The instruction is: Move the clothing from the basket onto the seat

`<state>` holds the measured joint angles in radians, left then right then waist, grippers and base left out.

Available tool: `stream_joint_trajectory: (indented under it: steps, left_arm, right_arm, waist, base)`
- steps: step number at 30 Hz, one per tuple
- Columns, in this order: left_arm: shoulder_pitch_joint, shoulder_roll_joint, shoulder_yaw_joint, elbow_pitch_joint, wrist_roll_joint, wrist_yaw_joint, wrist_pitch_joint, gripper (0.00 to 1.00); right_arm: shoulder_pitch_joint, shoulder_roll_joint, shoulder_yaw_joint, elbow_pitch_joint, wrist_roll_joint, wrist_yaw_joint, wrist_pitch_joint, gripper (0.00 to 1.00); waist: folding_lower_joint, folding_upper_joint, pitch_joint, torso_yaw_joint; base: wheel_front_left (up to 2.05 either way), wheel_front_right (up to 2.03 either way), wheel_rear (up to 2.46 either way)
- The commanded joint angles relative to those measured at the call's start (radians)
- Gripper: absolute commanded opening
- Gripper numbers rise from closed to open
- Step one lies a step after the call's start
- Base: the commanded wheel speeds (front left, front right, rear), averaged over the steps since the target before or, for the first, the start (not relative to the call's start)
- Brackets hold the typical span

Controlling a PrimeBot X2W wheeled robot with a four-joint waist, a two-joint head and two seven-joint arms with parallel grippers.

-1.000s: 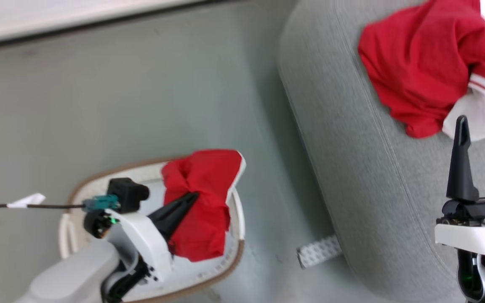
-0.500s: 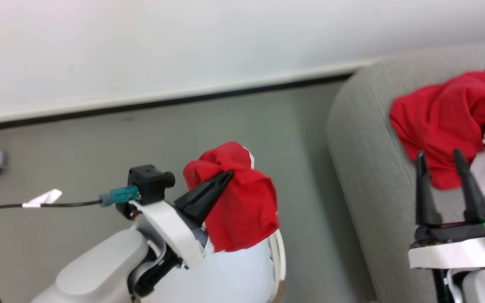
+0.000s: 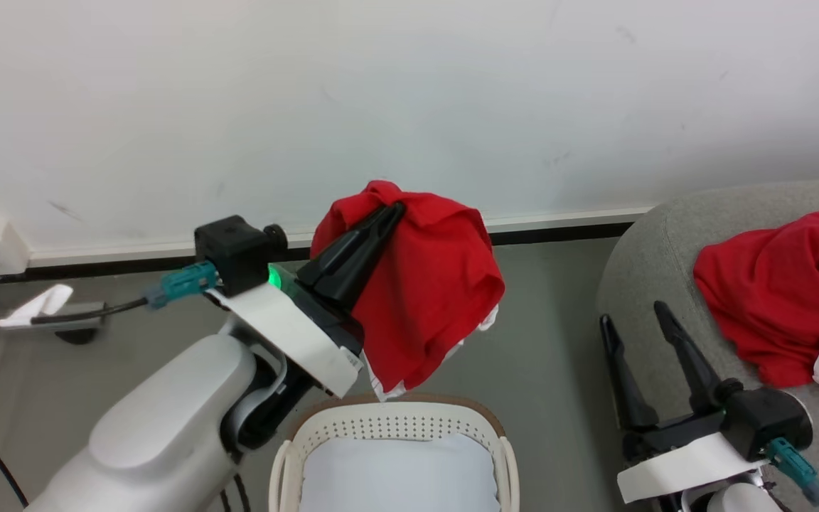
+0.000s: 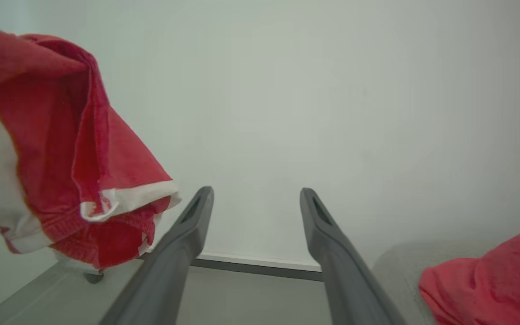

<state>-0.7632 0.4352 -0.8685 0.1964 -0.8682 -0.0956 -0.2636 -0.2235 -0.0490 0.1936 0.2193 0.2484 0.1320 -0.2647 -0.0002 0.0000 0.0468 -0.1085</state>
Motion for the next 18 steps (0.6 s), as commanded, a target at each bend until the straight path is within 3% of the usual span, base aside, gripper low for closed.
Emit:
stream_joint_trajectory:
  steps: [1,18]
  left_arm:
    - [-0.002,-0.001,0.004,-0.003,0.013,0.005,-0.001,0.0]
    - [0.0,0.002,0.055,-0.034,0.011,0.007,0.0,0.0]
  right_arm:
    - [0.004,-0.003,0.007,0.004,0.008,-0.003,0.001,1.0]
    - [-0.059,-0.003,0.331,0.069,-0.04,-0.003,0.001,1.0]
  waist:
    - [0.0002,0.0,-0.009,0.006]
    - [0.0002,0.0,-0.006,0.012]
  base:
    - [0.0,0.0,0.0]
    - [0.0,0.0,0.0]
